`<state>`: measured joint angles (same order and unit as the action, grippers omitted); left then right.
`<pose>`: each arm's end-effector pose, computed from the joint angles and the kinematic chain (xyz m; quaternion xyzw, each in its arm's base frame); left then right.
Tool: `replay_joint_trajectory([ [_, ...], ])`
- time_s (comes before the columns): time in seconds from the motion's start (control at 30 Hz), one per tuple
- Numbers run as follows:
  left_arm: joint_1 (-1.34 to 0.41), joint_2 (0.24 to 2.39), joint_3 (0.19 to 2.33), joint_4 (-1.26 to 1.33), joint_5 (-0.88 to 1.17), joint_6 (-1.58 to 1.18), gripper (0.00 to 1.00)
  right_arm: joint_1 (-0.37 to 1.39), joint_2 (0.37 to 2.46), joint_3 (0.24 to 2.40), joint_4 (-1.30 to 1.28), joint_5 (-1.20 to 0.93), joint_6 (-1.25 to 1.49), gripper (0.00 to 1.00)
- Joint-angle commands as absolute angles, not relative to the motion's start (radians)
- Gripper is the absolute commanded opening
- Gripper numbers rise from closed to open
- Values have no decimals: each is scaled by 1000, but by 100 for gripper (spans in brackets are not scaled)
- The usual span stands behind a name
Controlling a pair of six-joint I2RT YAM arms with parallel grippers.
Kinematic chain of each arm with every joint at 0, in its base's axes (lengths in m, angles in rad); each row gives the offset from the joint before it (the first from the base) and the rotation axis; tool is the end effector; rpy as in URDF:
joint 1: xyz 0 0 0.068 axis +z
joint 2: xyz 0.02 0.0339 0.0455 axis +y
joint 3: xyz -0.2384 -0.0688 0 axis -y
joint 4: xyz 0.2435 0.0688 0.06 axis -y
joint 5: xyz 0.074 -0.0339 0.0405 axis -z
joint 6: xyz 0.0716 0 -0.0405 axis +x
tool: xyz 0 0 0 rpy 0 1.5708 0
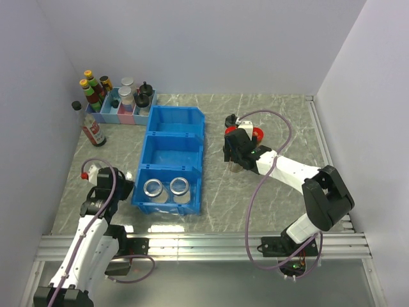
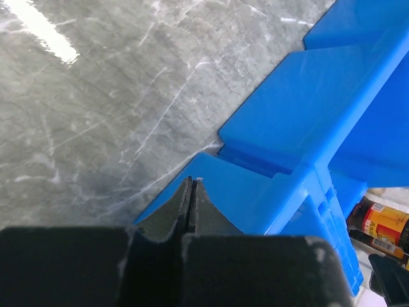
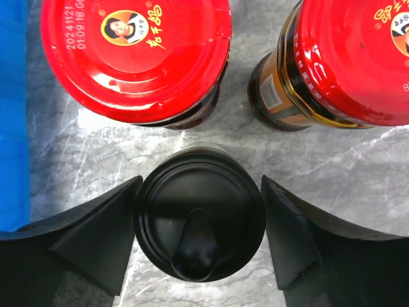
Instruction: Organize the condiment bottles
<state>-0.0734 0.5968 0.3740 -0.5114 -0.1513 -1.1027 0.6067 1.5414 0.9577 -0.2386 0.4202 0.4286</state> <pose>0.1813 -0.0025 0.1552 -0.4752 0.7780 -0.1672 0.3753 0.2993 0.1722 0.1655 -0.0050 0.9135 0.0082 0.4067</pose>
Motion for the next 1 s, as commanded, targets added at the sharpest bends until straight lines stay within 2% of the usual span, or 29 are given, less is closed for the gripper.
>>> replay_joint_trajectory([
  [0.0,-83,611,354,-451,-69,-1083,1,598,1542,994,-218,420,437,76],
  [0.3,-130,584,350,-445,-61,-1117,0,600,1506,963,-222,402,449,59],
  [0.4,-130,566,386,-489,-107,-1108,0,603,1464,947,-236,382,459,42],
  [0.43,-130,557,399,-526,-124,-1104,0,606,1450,934,-242,374,463,29],
  [0.5,-130,523,446,-569,-161,-1100,0,615,1395,916,-242,362,471,15],
  [0.53,-132,509,462,-595,-198,-1106,4,624,1376,910,-250,348,474,3],
  [0.57,-132,497,471,-610,-201,-1106,12,629,1356,902,-261,336,477,0],
  [0.63,-132,465,515,-643,-228,-1115,26,646,1303,902,-278,325,477,0],
  [0.67,-132,456,550,-673,-260,-1114,46,675,1286,911,-303,331,474,0],
  [0.7,-132,446,567,-689,-277,-1112,55,690,1258,919,-316,333,472,0],
  [0.73,-132,433,584,-702,-293,-1106,70,707,1246,942,-346,334,469,0],
  [0.8,-132,419,630,-726,-321,-1089,92,765,1221,972,-362,330,457,0],
  [0.83,-132,416,644,-733,-324,-1075,99,784,1220,1009,-367,322,450,0],
  [0.97,-132,403,692,-735,-296,-1051,99,847,1271,1136,-357,311,398,0],
])
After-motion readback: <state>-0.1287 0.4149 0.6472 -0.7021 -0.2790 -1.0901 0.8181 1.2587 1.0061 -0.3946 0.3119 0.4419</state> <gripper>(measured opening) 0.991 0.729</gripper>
